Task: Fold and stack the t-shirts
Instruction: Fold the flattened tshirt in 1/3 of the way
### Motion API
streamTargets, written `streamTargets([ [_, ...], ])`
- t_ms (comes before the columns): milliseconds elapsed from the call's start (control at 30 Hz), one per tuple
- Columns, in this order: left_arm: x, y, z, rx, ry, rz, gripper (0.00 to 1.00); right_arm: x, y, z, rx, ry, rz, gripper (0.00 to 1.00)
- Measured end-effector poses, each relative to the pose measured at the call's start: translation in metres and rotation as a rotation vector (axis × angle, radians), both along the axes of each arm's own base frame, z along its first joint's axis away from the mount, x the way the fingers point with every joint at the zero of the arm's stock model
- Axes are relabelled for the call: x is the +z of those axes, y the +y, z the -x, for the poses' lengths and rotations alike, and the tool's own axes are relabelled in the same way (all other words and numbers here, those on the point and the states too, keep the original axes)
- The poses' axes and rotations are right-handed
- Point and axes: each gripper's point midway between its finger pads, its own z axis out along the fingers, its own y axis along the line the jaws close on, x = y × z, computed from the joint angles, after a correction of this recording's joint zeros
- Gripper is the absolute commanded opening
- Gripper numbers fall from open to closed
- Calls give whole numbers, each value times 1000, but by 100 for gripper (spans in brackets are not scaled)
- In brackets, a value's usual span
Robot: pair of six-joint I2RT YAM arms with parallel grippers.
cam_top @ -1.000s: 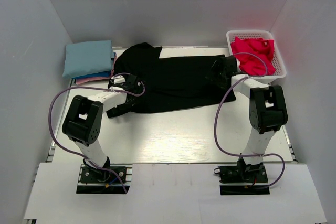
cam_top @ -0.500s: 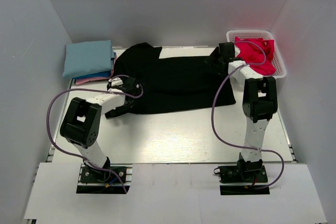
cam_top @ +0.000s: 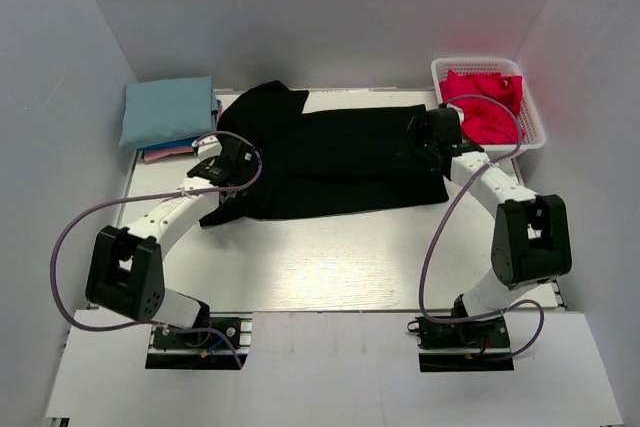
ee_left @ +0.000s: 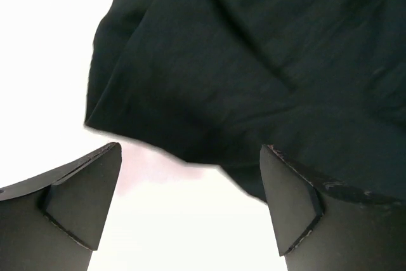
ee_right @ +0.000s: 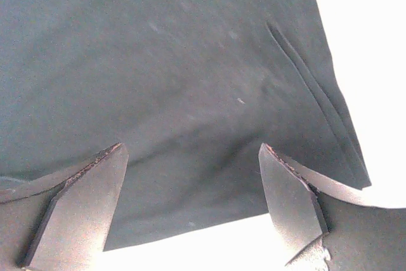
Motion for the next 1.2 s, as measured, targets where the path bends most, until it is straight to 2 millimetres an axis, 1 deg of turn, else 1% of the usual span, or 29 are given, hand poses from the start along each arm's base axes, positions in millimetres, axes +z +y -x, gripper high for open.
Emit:
streamTargets([
  [100, 1, -2, -21, 5, -24, 4, 100, -22, -1, 9, 23, 55, 9, 90],
  [167, -7, -4, -38, 14, -15, -1, 100, -37, 3, 10, 46, 93, 0, 90],
  [233, -20, -3, -52, 28, 13, -8, 100, -53, 7, 12, 66, 135, -12, 90],
  [267, -29, -2, -55, 38, 32, -10, 100, -59, 8, 13, 70, 151, -16, 90],
  [333, -44, 5, -52, 63, 75, -13, 100, -70, 10, 16, 79, 182, -27, 90],
  [367, -51, 10, -48, 81, 88, -9, 100, -74, 12, 18, 86, 190, -39, 90],
  [467, -71, 22, -24, 127, 129, 7, 100, -89, 12, 29, 88, 217, -68, 90],
  [500, -75, 23, -19, 150, 123, 28, 100, -86, 12, 29, 85, 206, -81, 90],
  [633, -77, 28, -10, 219, 102, 70, 100, -86, 6, 34, 63, 196, -142, 90],
  [667, -77, 28, -8, 229, 100, 75, 100, -86, 4, 39, 54, 195, -153, 90],
  [733, -77, 31, 4, 251, 105, 83, 100, -86, -4, 55, 31, 200, -169, 90],
  [800, -78, 33, 24, 274, 119, 96, 100, -87, -13, 76, 4, 210, -179, 90],
  [933, -79, 34, 77, 322, 182, 146, 100, -87, -25, 113, -27, 224, -191, 90],
  [1033, -79, 31, 110, 339, 231, 183, 100, -87, -29, 137, -31, 239, -187, 90],
  [1100, -77, 30, 126, 338, 254, 203, 100, -87, -31, 153, -28, 263, -178, 90],
  [1133, -73, 30, 130, 329, 256, 209, 100, -87, -33, 159, -27, 276, -171, 90],
  [1200, -64, 25, 128, 285, 232, 234, 100, -85, -34, 167, -13, 286, -154, 90],
])
